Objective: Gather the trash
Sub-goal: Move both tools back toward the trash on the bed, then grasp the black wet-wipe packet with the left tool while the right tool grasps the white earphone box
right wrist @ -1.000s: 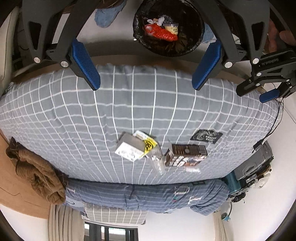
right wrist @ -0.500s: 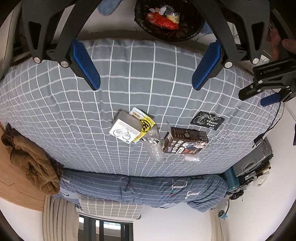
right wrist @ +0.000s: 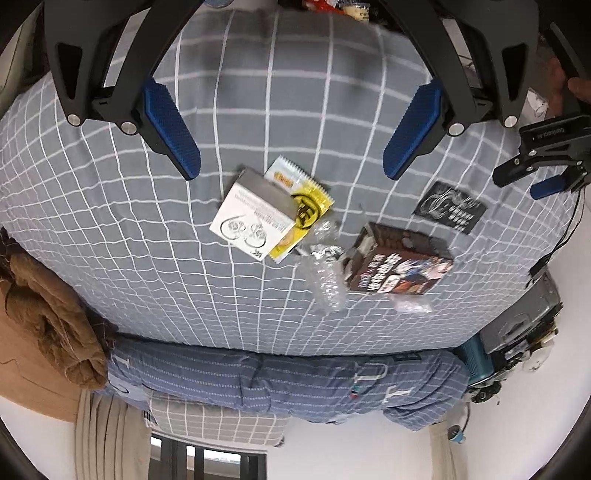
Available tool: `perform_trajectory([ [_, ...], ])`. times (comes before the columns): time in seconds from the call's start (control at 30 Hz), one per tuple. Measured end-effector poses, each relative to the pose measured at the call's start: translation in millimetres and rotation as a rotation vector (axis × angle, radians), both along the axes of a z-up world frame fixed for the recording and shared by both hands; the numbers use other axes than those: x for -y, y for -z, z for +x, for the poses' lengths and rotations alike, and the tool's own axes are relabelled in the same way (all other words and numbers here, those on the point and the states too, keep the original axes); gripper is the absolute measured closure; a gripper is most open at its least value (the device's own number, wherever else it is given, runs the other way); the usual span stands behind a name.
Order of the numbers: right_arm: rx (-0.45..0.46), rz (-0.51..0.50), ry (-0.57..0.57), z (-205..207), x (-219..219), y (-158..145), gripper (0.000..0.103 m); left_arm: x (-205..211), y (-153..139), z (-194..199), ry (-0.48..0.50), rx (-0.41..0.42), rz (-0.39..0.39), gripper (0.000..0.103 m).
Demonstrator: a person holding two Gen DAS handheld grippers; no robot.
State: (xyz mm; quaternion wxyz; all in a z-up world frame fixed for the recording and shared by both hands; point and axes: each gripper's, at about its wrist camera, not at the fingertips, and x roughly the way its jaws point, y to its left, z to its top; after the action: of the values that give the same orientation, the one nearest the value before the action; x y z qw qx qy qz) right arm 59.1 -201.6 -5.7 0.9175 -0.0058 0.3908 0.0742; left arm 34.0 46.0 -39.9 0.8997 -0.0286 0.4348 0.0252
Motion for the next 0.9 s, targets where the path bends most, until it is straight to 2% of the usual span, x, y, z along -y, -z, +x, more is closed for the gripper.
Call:
perform_trajectory([
  [0.3, -0.051, -0.001, 0.038, 59, 3, 27, 0.008, -13, 29, 57, -0.017, -0.033, -0.019, 0.006],
  [0.5, -0.115, 0.06, 0.093, 93, 10, 49, 0.008, -17, 47, 83, -0.009, -0.049, -0.013, 0.006],
  [0.67, -0.147, 0.098, 0.133, 108, 15, 63, 0.008, -20, 56, 96, -0.009, -0.057, -0.006, 0.007],
  [0.77, -0.135, 0.101, 0.145, 110, 16, 64, 0.008, -19, 60, 97, -0.002, -0.059, 0.016, 0.008],
  [0.9, -0.151, 0.11, 0.164, 116, 19, 68, 0.01, -15, 68, 102, 0.014, -0.085, 0.057, 0.015],
])
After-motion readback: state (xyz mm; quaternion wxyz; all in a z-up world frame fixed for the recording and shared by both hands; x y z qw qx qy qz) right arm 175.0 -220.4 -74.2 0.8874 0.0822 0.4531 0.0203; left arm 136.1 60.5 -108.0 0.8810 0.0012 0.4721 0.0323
